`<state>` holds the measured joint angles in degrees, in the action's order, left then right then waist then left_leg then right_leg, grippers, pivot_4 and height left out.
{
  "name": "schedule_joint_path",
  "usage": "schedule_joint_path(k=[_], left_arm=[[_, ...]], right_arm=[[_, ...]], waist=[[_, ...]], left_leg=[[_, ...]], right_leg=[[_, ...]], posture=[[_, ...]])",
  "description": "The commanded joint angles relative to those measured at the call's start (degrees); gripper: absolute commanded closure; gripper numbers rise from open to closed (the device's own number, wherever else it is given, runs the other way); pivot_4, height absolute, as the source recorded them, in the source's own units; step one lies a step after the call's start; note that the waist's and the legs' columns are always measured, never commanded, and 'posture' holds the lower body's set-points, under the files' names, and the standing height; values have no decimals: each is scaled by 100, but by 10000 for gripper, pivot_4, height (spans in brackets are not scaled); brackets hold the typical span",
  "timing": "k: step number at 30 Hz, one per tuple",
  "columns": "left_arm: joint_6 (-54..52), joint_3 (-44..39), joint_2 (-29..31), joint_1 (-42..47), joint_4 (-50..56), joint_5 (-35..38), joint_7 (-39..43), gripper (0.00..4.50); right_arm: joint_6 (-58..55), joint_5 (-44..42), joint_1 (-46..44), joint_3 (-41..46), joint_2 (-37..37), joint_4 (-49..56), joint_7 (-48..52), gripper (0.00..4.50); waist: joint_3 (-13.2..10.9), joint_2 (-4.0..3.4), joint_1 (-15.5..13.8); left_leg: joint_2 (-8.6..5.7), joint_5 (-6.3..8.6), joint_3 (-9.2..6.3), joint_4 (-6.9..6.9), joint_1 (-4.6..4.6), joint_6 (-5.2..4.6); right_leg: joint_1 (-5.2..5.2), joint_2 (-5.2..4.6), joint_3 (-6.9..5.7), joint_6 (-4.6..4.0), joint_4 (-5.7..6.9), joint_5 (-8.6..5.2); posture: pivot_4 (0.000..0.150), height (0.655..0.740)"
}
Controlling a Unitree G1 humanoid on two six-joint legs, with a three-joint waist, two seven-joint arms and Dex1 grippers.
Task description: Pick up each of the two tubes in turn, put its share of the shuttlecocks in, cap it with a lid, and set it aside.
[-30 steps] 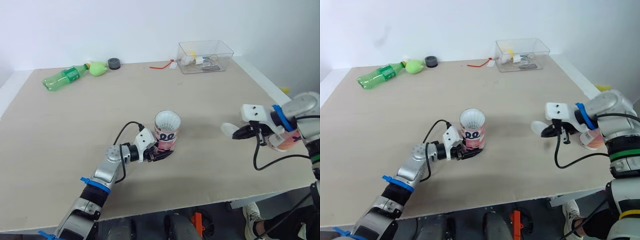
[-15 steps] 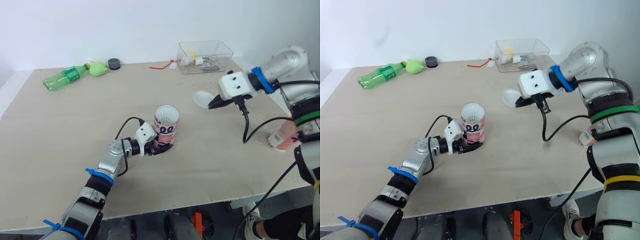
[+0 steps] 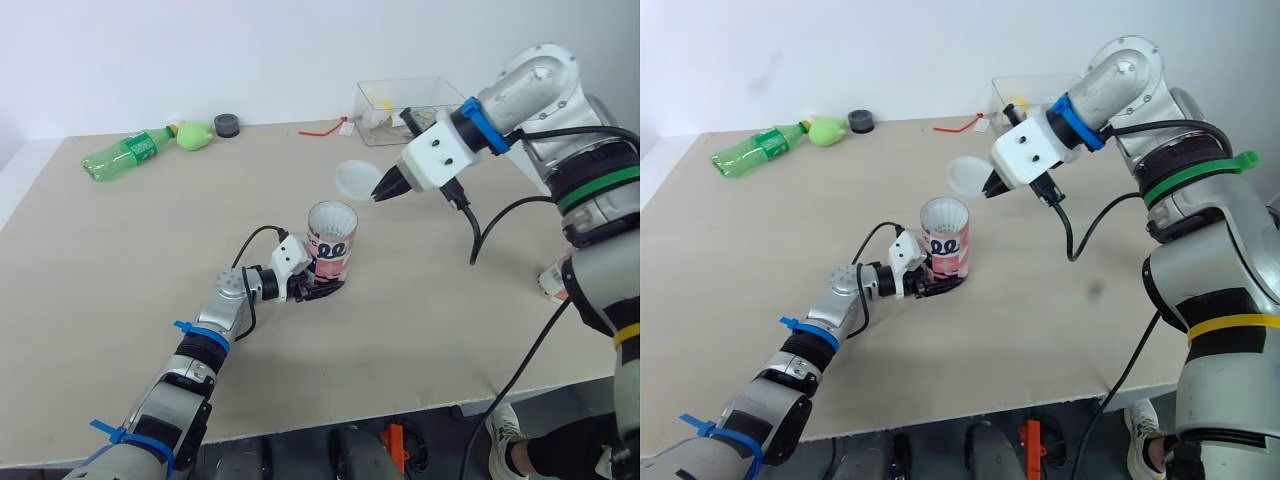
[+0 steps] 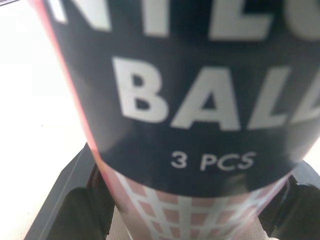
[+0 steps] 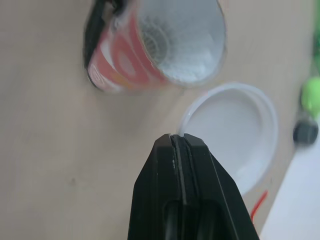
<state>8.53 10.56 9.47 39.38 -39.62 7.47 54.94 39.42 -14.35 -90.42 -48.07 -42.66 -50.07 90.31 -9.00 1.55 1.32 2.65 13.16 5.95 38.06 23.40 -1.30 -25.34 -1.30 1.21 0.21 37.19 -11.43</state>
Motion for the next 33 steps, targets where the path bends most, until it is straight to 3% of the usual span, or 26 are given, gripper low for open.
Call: schedule_joint_path(k=[1, 13, 33], left_arm=[[-216, 68, -30, -185, 183, -6, 140, 13947], [-526, 129, -41, -457, 659, -10, 207, 13947], [-700, 112, -20, -632, 835, -27, 115, 13947]], right_arm=[[65, -787, -324, -528, -214, 755, 219, 44584], [450, -1413, -645, -1556, -310, 1072, 219, 44584], [520, -1513, -806, -2057, -248, 851, 219, 44584]], waist=[[0, 0, -2], [0, 0, -3], [0, 0, -5]], left_leg=[[0, 2, -3, 0, 0, 1], [2, 7, -10, -5, -3, 1], [2, 7, -11, -5, -3, 1]], right_leg=[[1, 0, -2, -2, 0, -4], [2, 1, -9, -2, 0, -15], [3, -1, -10, -2, 0, -15]], posture=[[1500, 7400], [1500, 7400], [1500, 7400]])
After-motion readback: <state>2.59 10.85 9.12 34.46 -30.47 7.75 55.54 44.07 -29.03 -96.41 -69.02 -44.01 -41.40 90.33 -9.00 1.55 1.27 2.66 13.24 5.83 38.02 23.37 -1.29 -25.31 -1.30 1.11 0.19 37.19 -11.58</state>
